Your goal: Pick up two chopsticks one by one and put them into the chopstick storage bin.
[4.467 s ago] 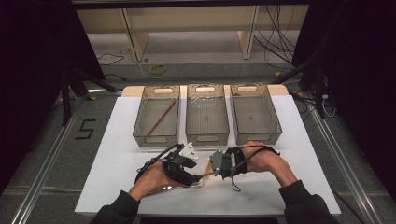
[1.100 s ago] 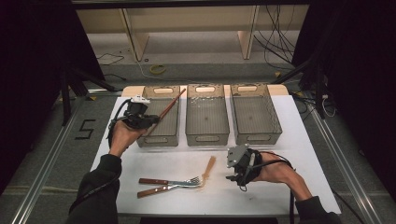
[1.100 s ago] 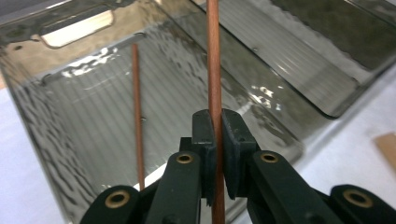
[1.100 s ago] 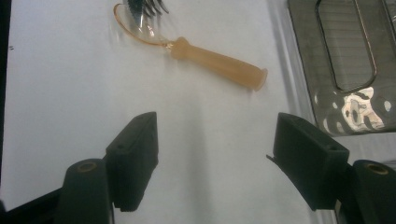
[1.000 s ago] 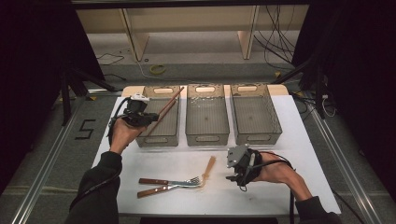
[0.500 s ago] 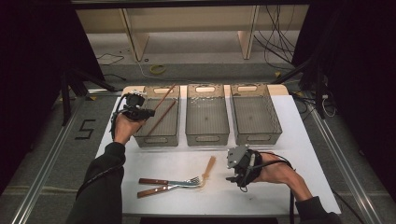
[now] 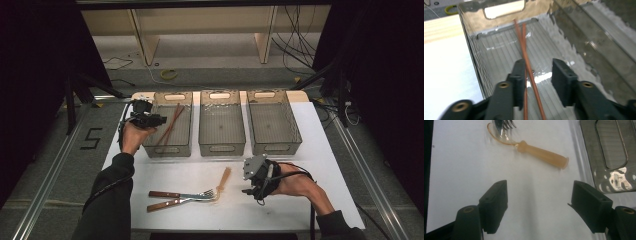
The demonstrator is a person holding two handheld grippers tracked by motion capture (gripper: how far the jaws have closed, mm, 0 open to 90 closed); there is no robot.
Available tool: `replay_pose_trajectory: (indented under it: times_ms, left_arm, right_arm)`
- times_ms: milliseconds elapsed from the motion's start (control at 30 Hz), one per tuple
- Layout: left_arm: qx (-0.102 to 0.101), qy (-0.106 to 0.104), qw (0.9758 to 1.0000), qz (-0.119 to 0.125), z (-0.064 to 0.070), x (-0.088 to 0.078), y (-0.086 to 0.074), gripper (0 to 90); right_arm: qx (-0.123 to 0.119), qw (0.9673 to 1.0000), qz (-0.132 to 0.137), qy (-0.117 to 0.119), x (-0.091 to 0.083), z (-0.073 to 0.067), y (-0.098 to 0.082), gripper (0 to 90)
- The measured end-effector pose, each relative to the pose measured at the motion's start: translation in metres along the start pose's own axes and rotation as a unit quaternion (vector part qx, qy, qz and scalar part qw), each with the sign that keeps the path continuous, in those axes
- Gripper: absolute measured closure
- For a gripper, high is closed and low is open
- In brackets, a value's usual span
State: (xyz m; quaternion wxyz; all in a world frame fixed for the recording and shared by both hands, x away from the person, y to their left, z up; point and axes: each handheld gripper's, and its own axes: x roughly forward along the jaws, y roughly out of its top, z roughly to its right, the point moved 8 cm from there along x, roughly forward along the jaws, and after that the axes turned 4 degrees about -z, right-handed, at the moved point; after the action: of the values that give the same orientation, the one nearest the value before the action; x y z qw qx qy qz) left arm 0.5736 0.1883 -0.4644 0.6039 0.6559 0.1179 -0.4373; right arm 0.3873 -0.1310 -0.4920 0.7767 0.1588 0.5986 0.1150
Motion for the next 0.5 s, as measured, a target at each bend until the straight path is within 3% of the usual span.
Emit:
replay_pose_trajectory:
  times_ms: [167,500]
  left_arm:
    - [0.011,-0.017,0.9997,0.015,0.014,-0.015,-0.001,52.3]
    - [0.021,-0.049,0.9970,0.056,0.044,-0.047,-0.018,32.4]
  right_arm:
    - [0.010,0.9999,0.001,-0.007,0.000,0.003,0.001,30.0]
    - [-0.006,1.0000,0.002,-0.001,0.005,0.002,0.009,29.4]
